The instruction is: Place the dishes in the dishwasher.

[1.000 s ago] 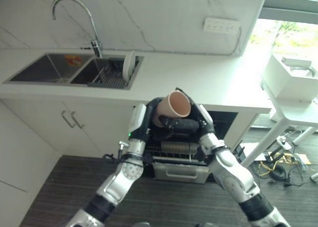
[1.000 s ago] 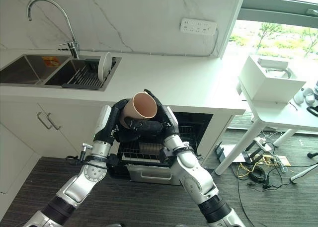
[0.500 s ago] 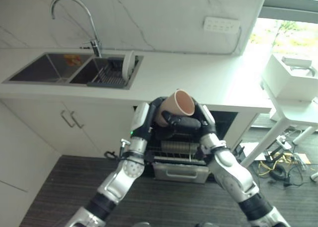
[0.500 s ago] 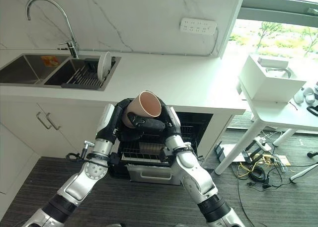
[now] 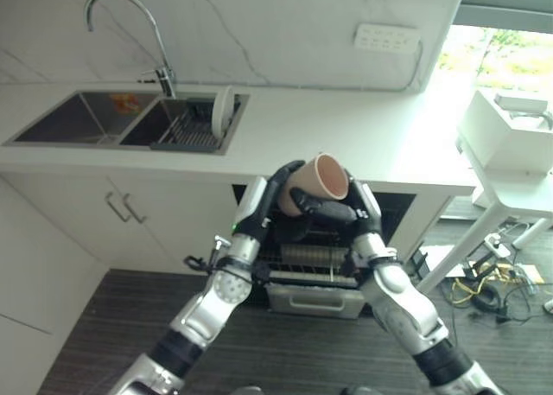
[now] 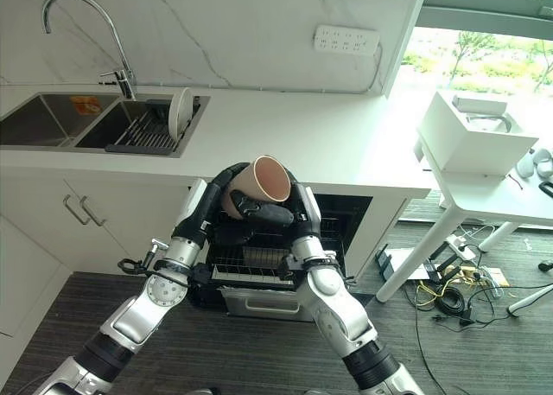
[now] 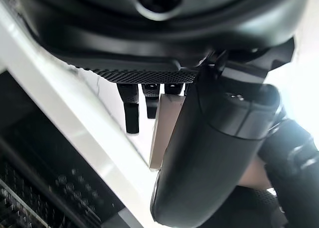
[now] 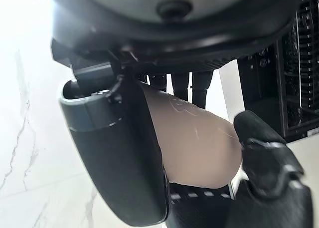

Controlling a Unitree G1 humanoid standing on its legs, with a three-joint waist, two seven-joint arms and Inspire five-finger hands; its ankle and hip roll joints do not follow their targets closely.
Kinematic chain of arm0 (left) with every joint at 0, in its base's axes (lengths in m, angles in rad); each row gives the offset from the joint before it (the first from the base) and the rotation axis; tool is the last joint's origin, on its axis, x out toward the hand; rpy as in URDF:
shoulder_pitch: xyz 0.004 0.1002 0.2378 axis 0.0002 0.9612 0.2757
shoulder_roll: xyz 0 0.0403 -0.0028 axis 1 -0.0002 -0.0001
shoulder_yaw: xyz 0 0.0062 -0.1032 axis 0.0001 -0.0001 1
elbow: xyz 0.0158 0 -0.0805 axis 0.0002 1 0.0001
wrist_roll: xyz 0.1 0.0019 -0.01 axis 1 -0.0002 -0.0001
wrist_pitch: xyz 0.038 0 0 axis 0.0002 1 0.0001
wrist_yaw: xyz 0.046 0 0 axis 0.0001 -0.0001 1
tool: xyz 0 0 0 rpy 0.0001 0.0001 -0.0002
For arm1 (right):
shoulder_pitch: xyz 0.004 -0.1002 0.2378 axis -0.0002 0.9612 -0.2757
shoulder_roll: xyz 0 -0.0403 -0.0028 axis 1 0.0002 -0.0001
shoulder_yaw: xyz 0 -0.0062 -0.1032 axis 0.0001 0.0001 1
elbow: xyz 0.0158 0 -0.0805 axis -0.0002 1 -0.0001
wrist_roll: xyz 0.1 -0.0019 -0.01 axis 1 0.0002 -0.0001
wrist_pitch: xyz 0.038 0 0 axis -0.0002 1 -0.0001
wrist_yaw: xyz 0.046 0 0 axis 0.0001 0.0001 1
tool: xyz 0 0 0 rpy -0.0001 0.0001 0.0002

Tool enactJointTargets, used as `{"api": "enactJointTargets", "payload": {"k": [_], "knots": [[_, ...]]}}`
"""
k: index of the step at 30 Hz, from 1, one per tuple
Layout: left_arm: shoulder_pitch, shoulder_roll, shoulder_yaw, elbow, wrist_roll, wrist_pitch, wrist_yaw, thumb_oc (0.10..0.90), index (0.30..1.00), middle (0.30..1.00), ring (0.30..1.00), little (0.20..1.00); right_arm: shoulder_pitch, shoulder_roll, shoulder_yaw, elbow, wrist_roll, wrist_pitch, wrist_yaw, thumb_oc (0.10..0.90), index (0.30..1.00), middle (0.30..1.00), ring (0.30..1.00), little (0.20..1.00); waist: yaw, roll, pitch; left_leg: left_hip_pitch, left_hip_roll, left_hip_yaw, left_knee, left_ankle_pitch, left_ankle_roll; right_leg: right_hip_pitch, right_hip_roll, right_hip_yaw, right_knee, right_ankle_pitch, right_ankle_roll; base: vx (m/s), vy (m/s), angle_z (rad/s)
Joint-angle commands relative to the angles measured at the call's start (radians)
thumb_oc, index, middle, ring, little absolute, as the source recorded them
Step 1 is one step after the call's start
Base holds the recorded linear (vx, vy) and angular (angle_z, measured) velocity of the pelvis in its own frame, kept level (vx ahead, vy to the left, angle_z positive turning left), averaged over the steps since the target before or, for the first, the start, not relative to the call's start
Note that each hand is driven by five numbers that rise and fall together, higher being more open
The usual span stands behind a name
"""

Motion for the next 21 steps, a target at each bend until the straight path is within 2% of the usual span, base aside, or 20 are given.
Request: {"api": "enactJointTargets", "payload": {"k": [1,2,6,12,17,19,21], "knots": [[-0.037,0.013,0.000,-0.062,-0.031,-0.140,0.042,0.800,0.900,0.900,0.900,0.900,-0.115,0.038,-0.151,-0.131,0.007,-0.216,0.008,0.400,0.300,0.300,0.300,0.300,-0.002,0.001,-0.039,0.054,0.059,-0.032,0.017,-0.070,-0.024,0.091,-0.057,0.051,-0.092,-0.005,0.090,0.03,-0.006,-0.04],[0.014,0.028,0.066,-0.055,-0.032,-0.185,0.067,0.800,0.900,0.900,0.900,0.900,-0.063,0.016,-0.210,-0.135,0.026,-0.242,0.021,0.400,0.300,0.300,0.300,0.300,-0.002,0.002,-0.038,0.056,0.059,-0.033,0.017,-0.070,-0.024,0.092,-0.056,0.051,-0.092,-0.004,0.088,0.03,-0.007,-0.04],[0.078,0.046,0.165,-0.042,-0.010,-0.220,0.112,0.800,0.900,0.900,0.900,0.900,-0.005,0.006,-0.276,-0.126,0.066,-0.282,0.038,0.400,0.300,0.300,0.300,0.300,-0.002,0.004,-0.040,0.059,0.059,-0.033,0.017,-0.071,-0.024,0.093,-0.055,0.052,-0.092,-0.005,0.085,0.03,0.002,-0.04],[0.111,0.076,0.251,0.005,0.025,-0.209,0.154,0.800,0.900,0.900,0.900,0.900,0.009,-0.014,-0.334,-0.118,0.080,-0.314,0.039,0.400,0.300,0.300,0.300,0.300,-0.002,0.007,-0.046,0.059,0.058,-0.036,0.017,-0.069,-0.024,0.093,-0.054,0.055,-0.092,-0.008,0.083,0.00,0.000,0.00],[0.115,0.078,0.262,0.013,-0.003,-0.187,0.056,0.800,0.900,0.900,0.900,0.900,0.028,-0.026,-0.351,-0.131,0.114,-0.280,0.114,0.400,0.300,0.300,0.300,0.300,-0.010,0.007,-0.050,0.058,0.058,-0.033,0.017,-0.068,-0.025,0.090,-0.051,0.061,-0.092,-0.008,0.083,0.00,0.000,0.00],[0.101,0.080,0.239,0.012,0.015,-0.151,-0.077,0.800,0.900,0.900,0.900,0.900,0.039,-0.025,-0.337,-0.139,0.151,-0.249,0.172,0.400,0.300,0.300,0.300,0.300,-0.017,0.009,-0.050,0.057,0.060,-0.029,0.017,-0.066,-0.025,0.087,-0.050,0.063,-0.092,-0.006,0.085,0.00,0.000,0.00],[0.087,0.088,0.207,0.009,0.026,-0.107,-0.150,0.800,0.900,0.900,0.900,0.900,0.048,-0.028,-0.327,-0.145,0.170,-0.224,0.210,0.400,0.300,0.300,0.300,0.300,-0.024,0.012,-0.049,0.056,0.061,-0.026,0.017,-0.064,-0.026,0.084,-0.049,0.065,-0.092,-0.004,0.088,0.00,0.000,0.00]]}}
